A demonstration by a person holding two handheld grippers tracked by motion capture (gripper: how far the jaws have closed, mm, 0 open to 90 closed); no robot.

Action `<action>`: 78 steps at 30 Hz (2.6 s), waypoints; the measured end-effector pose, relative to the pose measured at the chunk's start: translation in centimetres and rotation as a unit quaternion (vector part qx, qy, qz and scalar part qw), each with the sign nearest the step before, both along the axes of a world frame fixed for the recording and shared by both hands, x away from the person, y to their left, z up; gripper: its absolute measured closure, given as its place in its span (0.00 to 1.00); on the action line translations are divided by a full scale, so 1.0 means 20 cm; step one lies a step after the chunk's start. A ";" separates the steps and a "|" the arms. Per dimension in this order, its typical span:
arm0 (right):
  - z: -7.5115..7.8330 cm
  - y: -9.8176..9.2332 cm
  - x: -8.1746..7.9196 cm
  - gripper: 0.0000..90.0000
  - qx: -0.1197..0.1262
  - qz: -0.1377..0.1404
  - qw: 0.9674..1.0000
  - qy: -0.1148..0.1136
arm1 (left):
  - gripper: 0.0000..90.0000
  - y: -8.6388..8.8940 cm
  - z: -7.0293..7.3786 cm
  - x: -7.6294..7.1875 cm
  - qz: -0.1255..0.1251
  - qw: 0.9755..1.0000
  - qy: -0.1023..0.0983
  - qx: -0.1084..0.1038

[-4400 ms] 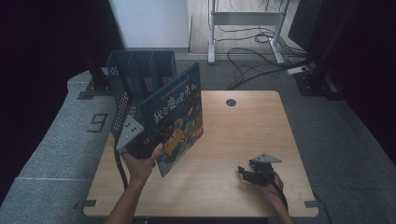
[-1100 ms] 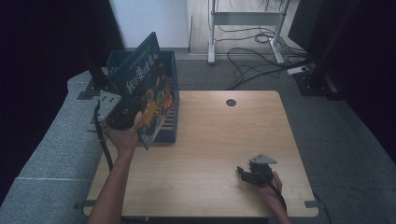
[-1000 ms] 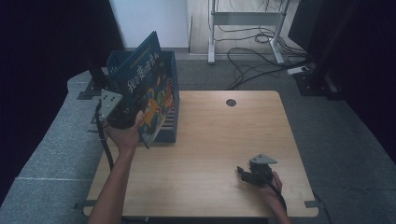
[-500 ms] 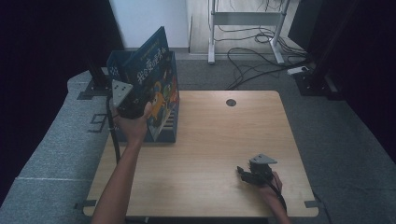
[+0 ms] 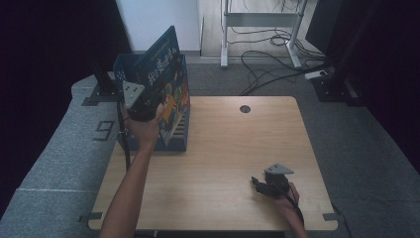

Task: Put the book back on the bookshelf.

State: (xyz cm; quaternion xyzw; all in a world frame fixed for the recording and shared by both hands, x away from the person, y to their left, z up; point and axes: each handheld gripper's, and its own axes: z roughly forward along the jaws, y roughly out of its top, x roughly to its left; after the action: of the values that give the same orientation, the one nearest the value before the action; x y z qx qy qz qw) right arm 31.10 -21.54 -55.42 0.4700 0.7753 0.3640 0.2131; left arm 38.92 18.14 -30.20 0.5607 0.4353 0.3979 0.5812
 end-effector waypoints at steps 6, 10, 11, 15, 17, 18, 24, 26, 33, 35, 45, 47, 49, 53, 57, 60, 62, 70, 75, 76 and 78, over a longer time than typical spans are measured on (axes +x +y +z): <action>0.00 0.00 0.00 0.40 0.000 0.000 1.000 0.000 | 0.91 0.01 0.01 0.00 0.004 1.000 0.000 0.003; 0.00 0.00 0.00 0.40 0.000 0.000 1.000 0.001 | 0.91 0.03 0.01 -0.01 0.001 1.000 0.001 0.000; 0.00 0.00 0.00 0.40 0.000 0.000 1.000 0.000 | 0.91 0.03 0.02 -0.01 0.003 1.000 0.000 0.001; 0.00 0.00 0.00 0.40 0.001 0.000 1.000 0.001 | 0.91 0.05 0.03 0.00 0.014 1.000 0.000 0.003; 0.00 0.00 0.00 0.40 0.001 0.000 1.000 0.001 | 0.91 0.06 0.03 0.00 0.020 1.000 0.000 0.000; 0.00 0.00 0.00 0.40 0.001 0.000 1.000 0.001 | 0.91 0.07 0.04 0.01 0.022 1.000 0.000 0.000; 0.00 0.00 0.00 0.40 0.001 0.000 1.000 0.001 | 0.91 0.07 0.04 0.05 0.031 1.000 0.002 -0.002; 0.00 0.00 0.00 0.40 0.001 0.000 1.000 0.001 | 0.91 0.06 0.04 0.06 0.031 1.000 0.001 0.001; 0.00 0.00 0.00 0.40 0.000 -0.001 1.000 -0.001 | 0.91 0.05 0.02 0.14 0.040 0.999 0.006 0.005; 0.00 0.00 0.00 0.40 0.001 -0.001 1.000 0.000 | 0.91 0.04 0.02 0.17 0.041 0.999 0.010 0.006; 0.00 0.00 0.00 0.40 0.000 -0.001 1.000 -0.001 | 0.92 -0.01 -0.05 0.27 0.055 0.998 0.005 0.021; 0.00 0.00 0.00 0.40 0.000 0.000 1.000 -0.001 | 0.92 -0.02 -0.06 0.28 0.059 0.998 0.005 0.027; 0.00 0.00 0.00 0.40 0.000 -0.001 1.000 -0.001 | 0.92 -0.03 -0.07 0.30 0.060 0.998 0.007 0.030; 0.00 0.00 0.00 0.40 0.000 0.000 1.000 -0.001 | 0.92 -0.04 -0.09 0.33 0.061 0.998 0.013 0.023; 0.00 0.00 0.00 0.40 0.000 0.000 1.000 -0.001 | 0.92 -0.04 -0.10 0.35 0.063 0.998 0.013 0.022; 0.00 0.00 0.00 0.40 0.000 -0.001 1.000 -0.001 | 0.92 -0.04 -0.12 0.37 0.069 0.997 0.014 0.024; 0.00 0.00 0.00 0.40 0.000 -0.001 1.000 -0.001 | 0.92 -0.05 -0.12 0.37 0.068 0.997 0.014 0.025; 0.00 0.00 0.00 0.40 0.000 0.000 1.000 -0.001 | 0.92 -0.09 -0.17 0.41 0.067 0.997 0.011 0.029; 0.00 0.00 0.00 0.40 -0.001 0.000 1.000 -0.001 | 0.92 -0.09 -0.19 0.43 0.073 0.997 0.007 0.030; 0.00 0.00 0.00 0.40 -0.001 0.000 1.000 -0.001 | 0.92 -0.09 -0.19 0.43 0.073 0.997 0.007 0.030; 0.00 0.00 0.00 0.40 0.000 0.000 1.000 -0.001 | 0.91 -0.09 -0.21 0.45 0.075 0.997 0.011 0.028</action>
State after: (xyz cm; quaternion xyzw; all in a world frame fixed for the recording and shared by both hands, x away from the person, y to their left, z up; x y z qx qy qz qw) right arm 31.08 -21.53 -55.43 0.4697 0.7753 0.3641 0.2138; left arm 47.84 16.36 -34.36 0.5468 0.4711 0.4468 0.5286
